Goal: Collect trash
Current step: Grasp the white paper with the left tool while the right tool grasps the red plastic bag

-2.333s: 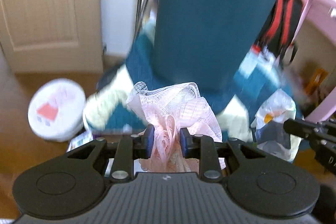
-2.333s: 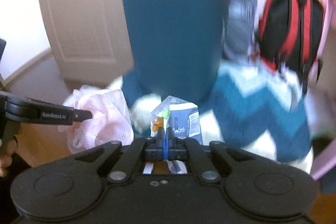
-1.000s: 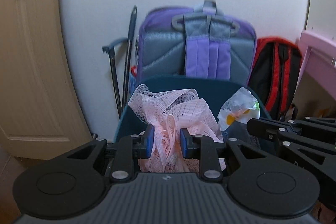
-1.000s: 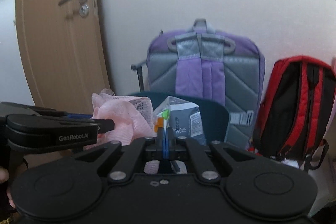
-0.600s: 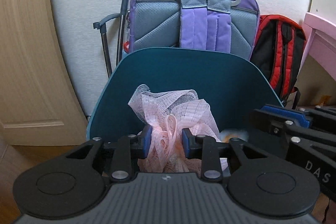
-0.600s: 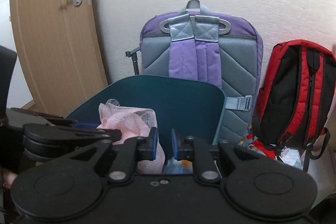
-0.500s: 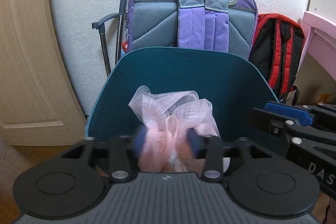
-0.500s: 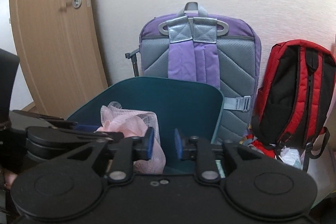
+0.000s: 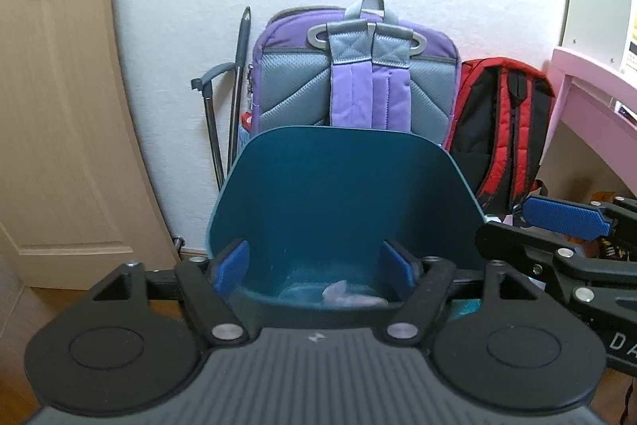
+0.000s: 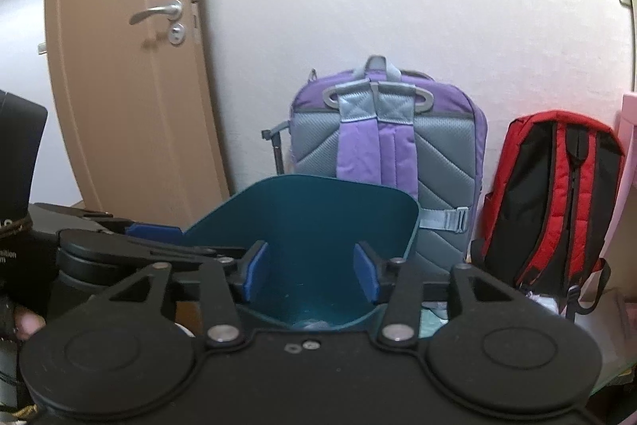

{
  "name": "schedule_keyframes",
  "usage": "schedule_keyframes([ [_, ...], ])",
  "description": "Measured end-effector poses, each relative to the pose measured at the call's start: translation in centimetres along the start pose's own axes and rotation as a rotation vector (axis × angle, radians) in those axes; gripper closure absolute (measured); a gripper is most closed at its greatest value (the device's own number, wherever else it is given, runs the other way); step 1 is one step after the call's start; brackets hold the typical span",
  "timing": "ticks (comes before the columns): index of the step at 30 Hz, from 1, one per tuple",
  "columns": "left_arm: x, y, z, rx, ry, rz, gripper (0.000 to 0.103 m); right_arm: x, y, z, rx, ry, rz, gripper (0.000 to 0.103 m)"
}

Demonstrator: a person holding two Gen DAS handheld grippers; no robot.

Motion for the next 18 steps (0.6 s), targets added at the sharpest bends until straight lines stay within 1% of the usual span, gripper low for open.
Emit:
schedule_keyframes([
  [8,-2.5,-4.7,0.6,-0.006,0.015,-0.009,0.025,-0.6,-4.3,1.7,0.051,0.006,-0.009,0.046],
  [11,-3.9,-6.2,1.1,-0.012,0.007,-0.007,0.019,-1.2,-5.5,2.5,0.070,-0.003,-0.008,0.046],
  [15,-6.2,-7.6,1.6,-0.036,-0.002,0.008,0.018,-2.9,-6.9,3.5,0.097,-0.010,0.005,0.045],
  [16,-6.8,-7.8,1.7,-0.041,-0.002,0.013,0.017,-3.5,-7.0,3.7,0.103,-0.010,0.012,0.045],
  [17,-7.5,-7.9,2.0,-0.049,-0.006,0.020,0.013,-4.1,-7.1,3.8,0.110,-0.010,0.021,0.045],
  [18,-8.2,-8.0,2.1,-0.055,-0.011,0.027,0.006,-4.8,-7.1,4.0,0.115,-0.010,0.031,0.045],
])
Point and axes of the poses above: each gripper's, at about its wrist camera, not at the fingertips, and y roughly the way its jaws point, z to its left, x to its top, the point moved 2 cm from there along y, roughly the way its jaws point, and after that the axes turned 5 degrees about -y, right-handed, at the moved point
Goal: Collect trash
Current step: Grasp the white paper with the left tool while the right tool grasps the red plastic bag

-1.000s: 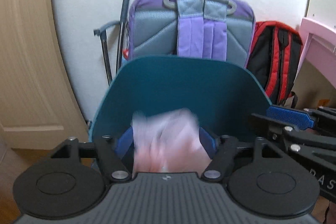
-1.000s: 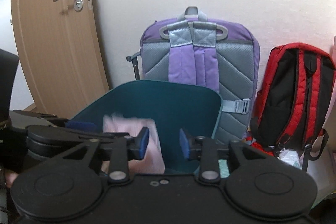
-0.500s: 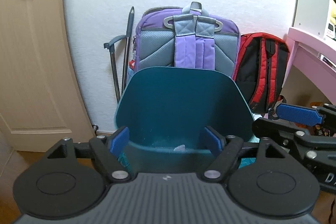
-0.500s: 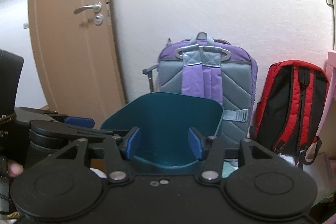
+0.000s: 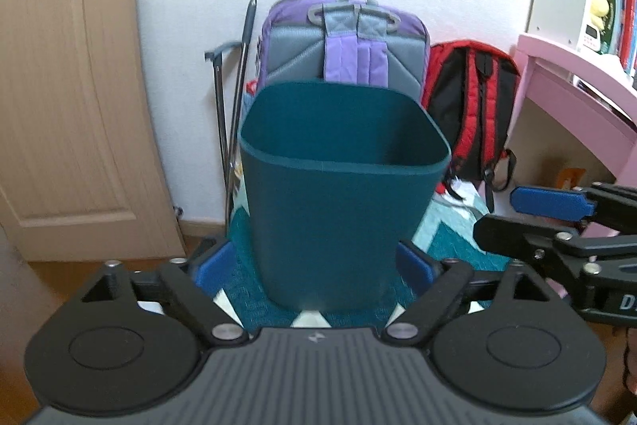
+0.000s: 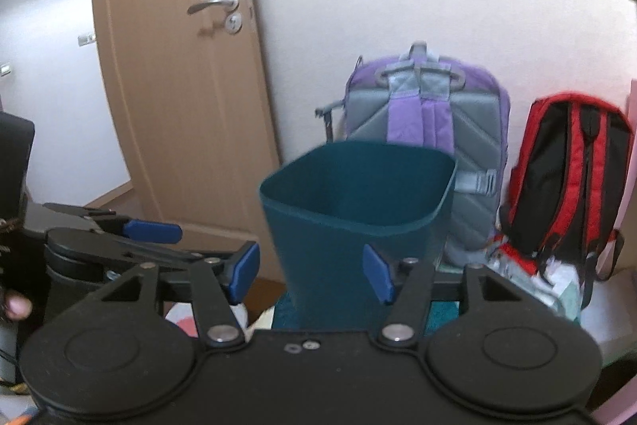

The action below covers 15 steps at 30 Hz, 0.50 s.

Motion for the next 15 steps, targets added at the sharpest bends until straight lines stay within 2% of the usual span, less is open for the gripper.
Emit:
schedule_keyframes([
  [2,-1.6,0.2,0.7,-0.013,-0.023,0.009,0.000,-1.7,0.4,0.0,0.012,0.009,0.031,0.045],
  [6,-4.4,1.9,2.0,-0.032,-0.050,0.057,0.000,-5.6,1.8,-0.2,0.031,0.034,0.105,0.044],
  [15,-12.2,10.5,4.8,0.018,-0.077,0.263,0.000,-17.1,9.0,-1.5,0.000,0.123,0.360,0.044],
])
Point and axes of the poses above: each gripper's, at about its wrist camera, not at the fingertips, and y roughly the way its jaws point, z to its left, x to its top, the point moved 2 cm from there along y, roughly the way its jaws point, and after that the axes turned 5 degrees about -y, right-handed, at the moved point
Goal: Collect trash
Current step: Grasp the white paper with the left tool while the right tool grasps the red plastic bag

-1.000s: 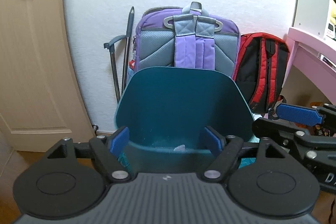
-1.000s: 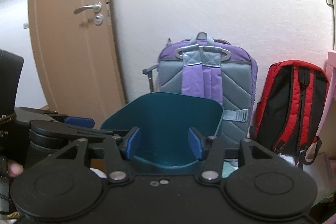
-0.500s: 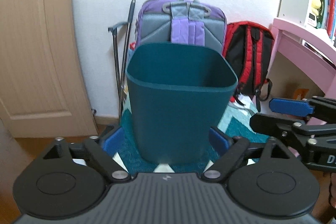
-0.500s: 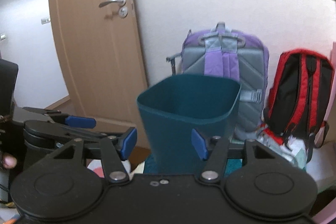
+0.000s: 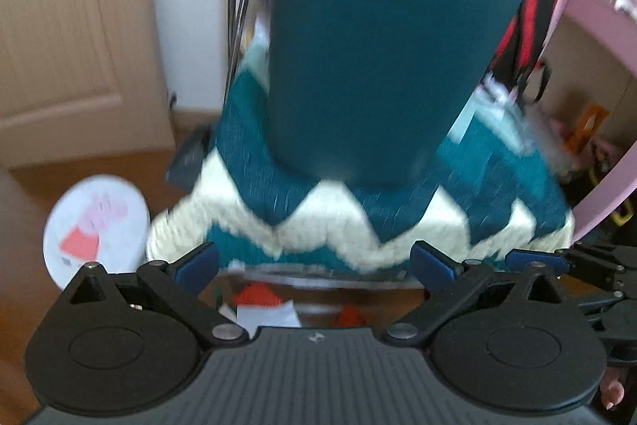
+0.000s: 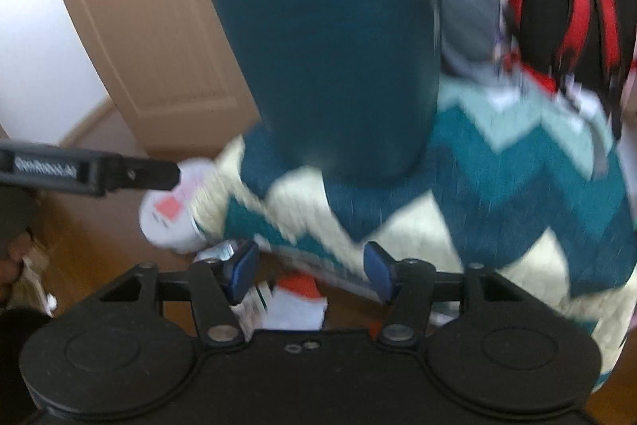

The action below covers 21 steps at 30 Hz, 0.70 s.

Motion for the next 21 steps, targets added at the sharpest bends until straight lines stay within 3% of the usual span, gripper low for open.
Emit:
schedule_keyframes([
  [9,-4.4,11.2,2.9,0.095,-0.002,0.229,0.001,-6.6,10.4,-2.0,-0.018,0.075,0.218,0.045],
  [13,-5.5,15.6,4.7,0.134,0.049,0.316,0.001,-8.8,14.8,-2.9,-0.016,0.139,0.304,0.045],
  [18,-6.6,20.6,6.4,0.122,0.116,0.394,0.001,-11.0,19.5,-3.8,-0.025,0.207,0.396,0.045],
  [21,-7.7,23.8,7.8,0.124,0.101,0.456,0.001,-12.4,22.3,-4.2,-0.035,0.226,0.449,0.045],
])
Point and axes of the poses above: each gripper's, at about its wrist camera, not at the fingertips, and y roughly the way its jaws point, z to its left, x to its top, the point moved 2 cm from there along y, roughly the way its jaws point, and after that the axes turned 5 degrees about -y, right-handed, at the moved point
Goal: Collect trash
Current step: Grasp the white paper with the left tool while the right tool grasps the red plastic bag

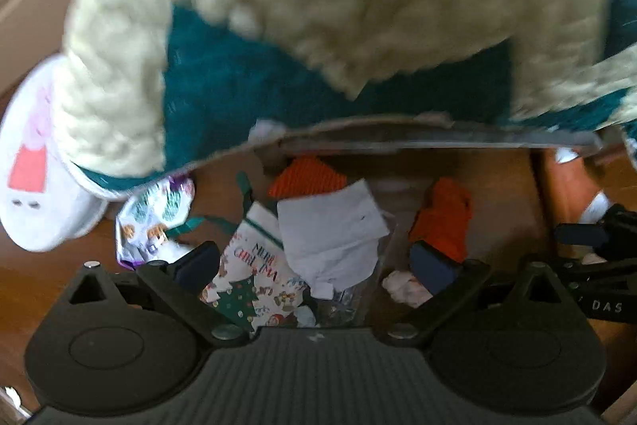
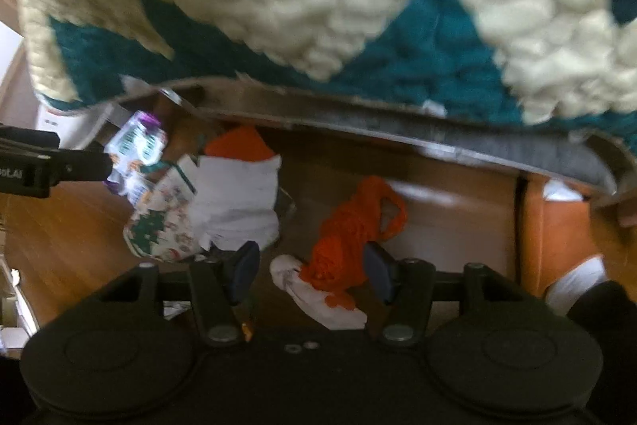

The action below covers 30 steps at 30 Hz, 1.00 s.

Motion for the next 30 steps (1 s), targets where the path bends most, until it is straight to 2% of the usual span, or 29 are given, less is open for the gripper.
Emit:
schedule_keyframes([
  [5,-0.4,6.3,2.3,-0.011,-0.112,0.132,0.001,0.0,4.7,-0.8,-0.018,0.029,0.079,0.045],
  [7,-0.7,8.3,2.6,-0.013,-0.109,0.165,0.001,-0.2,6.5,-1.1,-0.026,0.026,0.108,0.045],
  [10,-1.0,10.8,2.9,-0.006,-0.103,0.190,0.001,-0.4,9.0,-1.5,-0.041,0.022,0.144,0.045],
  [15,-1.0,14.4,3.4,-0.039,-0.184,0.248,0.001,-0.6,12.3,-2.2,-0.042,0.051,0.188,0.045],
  [20,-0.8,16.6,3.0,-0.069,-0.208,0.261,0.002,-0.6,14.8,-2.5,-0.027,0.094,0.221,0.045],
  [22,-0.9,17.2,2.6,-0.056,-0.195,0.254,0.005,-0.5,15.6,-2.3,-0.026,0.091,0.232,0.045],
  [26,-1.1,18.6,2.1,-0.068,-0.182,0.282,0.017,-0.5,16.8,-2.3,-0.023,0.094,0.251,0.045],
  [28,-1.2,19.0,2.0,-0.068,-0.176,0.289,0.024,-0.5,17.4,-2.3,-0.025,0.091,0.260,0.045],
  [30,-1.4,19.6,1.7,-0.073,-0.171,0.302,0.038,-0.5,17.8,-2.3,-0.027,0.089,0.262,0.046],
])
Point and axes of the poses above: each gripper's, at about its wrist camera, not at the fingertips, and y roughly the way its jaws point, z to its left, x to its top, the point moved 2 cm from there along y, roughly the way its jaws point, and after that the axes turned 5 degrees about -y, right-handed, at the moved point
